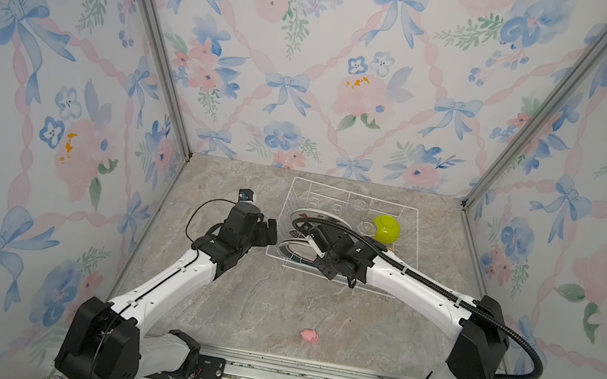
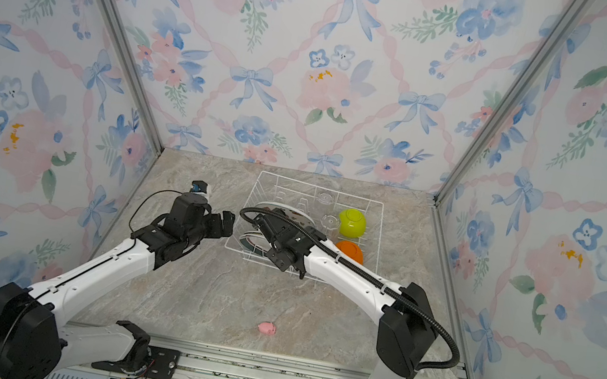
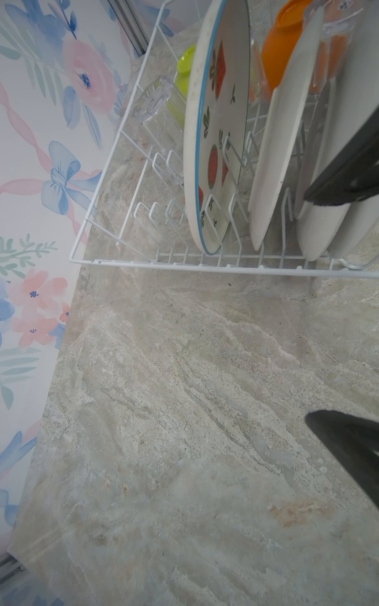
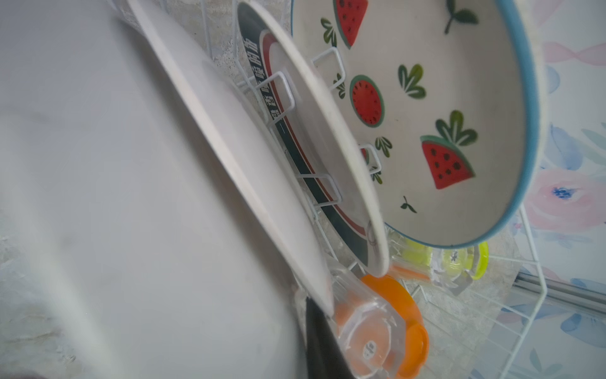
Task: Unload the mixed dishes from the dish rack
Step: 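Reach the right gripper into the rack and grasp the green-rimmed plate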
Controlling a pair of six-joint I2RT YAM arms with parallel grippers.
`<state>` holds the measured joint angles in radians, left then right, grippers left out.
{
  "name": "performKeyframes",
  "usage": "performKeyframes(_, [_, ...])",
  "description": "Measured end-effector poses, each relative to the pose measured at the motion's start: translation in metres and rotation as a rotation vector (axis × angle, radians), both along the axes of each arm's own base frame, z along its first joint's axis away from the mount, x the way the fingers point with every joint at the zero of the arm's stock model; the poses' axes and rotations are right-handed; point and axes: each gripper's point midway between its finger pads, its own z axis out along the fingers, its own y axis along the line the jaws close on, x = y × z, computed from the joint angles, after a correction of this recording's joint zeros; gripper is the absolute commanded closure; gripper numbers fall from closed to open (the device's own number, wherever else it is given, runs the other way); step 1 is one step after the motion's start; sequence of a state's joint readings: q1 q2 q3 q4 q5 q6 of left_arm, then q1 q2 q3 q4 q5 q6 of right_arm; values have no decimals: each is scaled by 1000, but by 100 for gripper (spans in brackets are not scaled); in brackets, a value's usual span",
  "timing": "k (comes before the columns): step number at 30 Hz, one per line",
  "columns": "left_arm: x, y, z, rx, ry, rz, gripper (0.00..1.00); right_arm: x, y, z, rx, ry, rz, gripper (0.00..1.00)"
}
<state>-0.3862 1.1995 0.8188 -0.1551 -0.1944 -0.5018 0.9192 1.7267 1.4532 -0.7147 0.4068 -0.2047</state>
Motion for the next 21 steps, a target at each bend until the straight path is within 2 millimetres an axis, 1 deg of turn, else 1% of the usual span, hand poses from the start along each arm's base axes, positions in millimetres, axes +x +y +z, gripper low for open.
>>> performKeyframes(3, [0,0,-1,0,2,0,2,0,-2,0,-10,-7,7,100])
performKeyframes(10, [0,0,-2,0,6,2,2,-1,-8,7,-17,-33,6,100])
performKeyframes(14, [0,0,-2,-4,6,5,2,0,-15,21,-6,-71,-12,100])
performKeyframes(21, [0,0,-2,-5,6,5,2,0,-23,51,58,-137,-44,100])
